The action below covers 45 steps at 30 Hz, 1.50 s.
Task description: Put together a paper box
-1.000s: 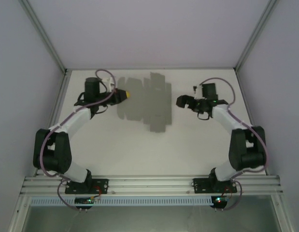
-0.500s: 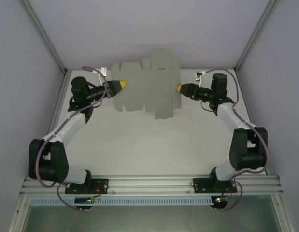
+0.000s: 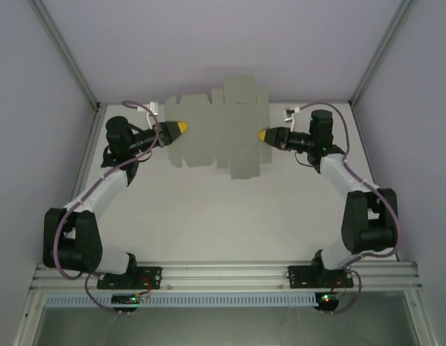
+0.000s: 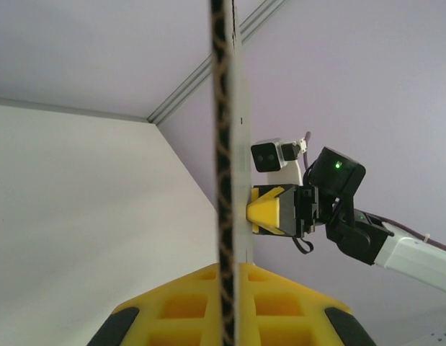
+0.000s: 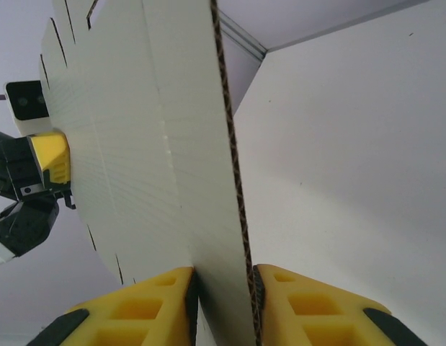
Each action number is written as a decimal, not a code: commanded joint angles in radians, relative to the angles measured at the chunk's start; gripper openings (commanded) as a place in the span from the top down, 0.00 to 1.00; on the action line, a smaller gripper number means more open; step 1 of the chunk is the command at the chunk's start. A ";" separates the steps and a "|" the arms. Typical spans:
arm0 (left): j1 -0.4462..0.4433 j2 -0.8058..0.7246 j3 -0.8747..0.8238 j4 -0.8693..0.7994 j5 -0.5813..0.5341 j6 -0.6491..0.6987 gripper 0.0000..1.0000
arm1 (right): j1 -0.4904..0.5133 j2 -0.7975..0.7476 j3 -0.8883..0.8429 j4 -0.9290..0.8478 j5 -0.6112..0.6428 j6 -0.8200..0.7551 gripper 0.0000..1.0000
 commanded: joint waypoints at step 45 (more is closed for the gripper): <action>0.007 -0.013 -0.087 -0.731 -0.600 0.328 0.00 | 0.421 0.138 0.189 -0.670 1.153 -0.971 1.00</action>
